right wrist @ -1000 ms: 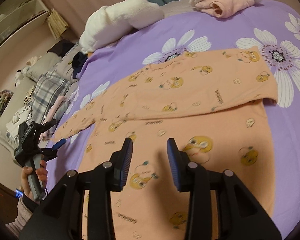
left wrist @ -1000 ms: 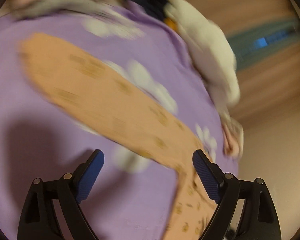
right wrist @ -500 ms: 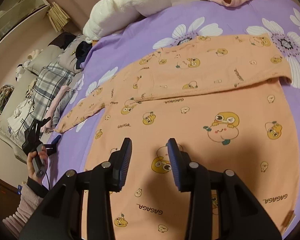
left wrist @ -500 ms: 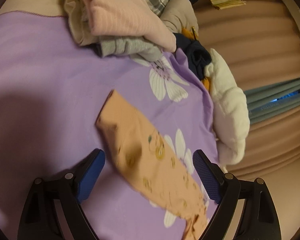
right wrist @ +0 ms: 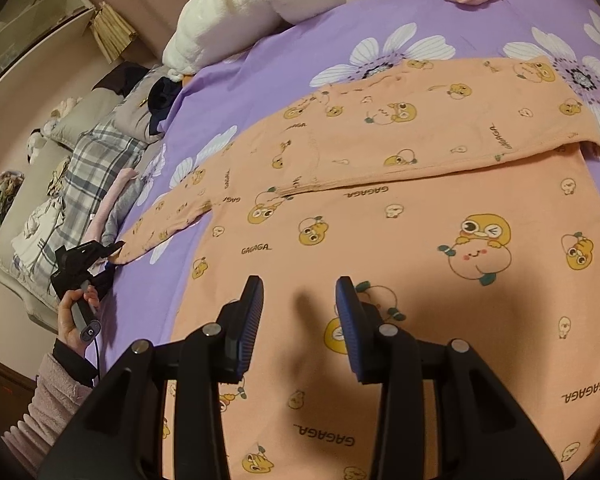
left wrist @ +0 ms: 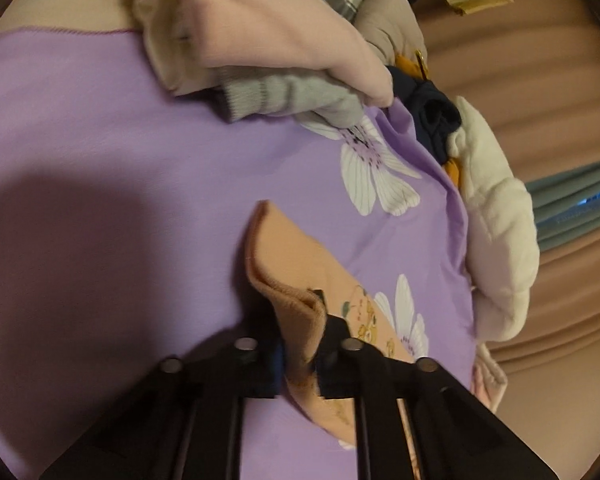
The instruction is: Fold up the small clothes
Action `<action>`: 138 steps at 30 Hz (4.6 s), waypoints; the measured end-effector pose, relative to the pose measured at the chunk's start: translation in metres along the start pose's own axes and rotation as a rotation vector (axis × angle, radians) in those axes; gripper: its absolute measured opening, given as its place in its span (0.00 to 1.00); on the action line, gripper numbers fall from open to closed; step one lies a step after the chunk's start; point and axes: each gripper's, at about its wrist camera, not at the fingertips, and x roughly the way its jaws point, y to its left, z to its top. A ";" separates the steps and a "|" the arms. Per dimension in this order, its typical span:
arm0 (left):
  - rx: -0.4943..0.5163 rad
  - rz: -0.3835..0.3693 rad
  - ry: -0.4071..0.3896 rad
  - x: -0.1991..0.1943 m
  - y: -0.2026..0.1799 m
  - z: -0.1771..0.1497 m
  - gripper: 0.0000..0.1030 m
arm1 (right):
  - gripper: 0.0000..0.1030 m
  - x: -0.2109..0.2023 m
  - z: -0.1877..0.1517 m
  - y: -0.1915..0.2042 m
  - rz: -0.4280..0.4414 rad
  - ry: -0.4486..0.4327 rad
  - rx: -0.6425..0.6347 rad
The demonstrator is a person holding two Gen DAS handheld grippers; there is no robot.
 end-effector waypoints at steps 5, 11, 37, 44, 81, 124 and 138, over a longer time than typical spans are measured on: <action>0.034 0.011 -0.016 -0.012 -0.010 -0.004 0.04 | 0.37 -0.006 0.001 -0.002 -0.011 -0.006 0.003; 0.168 0.017 -0.025 -0.029 -0.056 -0.012 0.04 | 0.38 -0.018 0.003 -0.006 -0.008 -0.030 0.014; 0.671 -0.120 0.233 0.035 -0.275 -0.227 0.04 | 0.38 -0.076 -0.012 -0.089 0.035 -0.138 0.169; 0.814 -0.062 0.301 0.069 -0.292 -0.300 0.04 | 0.38 -0.093 -0.020 -0.119 0.008 -0.151 0.215; 0.679 -0.078 0.375 -0.013 -0.169 -0.242 0.69 | 0.09 0.053 0.090 -0.056 0.069 0.035 0.083; 0.831 -0.032 0.461 0.100 -0.213 -0.274 0.61 | 0.21 -0.005 0.099 -0.132 -0.226 -0.022 -0.027; 0.764 -0.108 0.398 -0.032 -0.154 -0.257 0.71 | 0.55 -0.088 0.036 -0.111 -0.147 -0.101 -0.043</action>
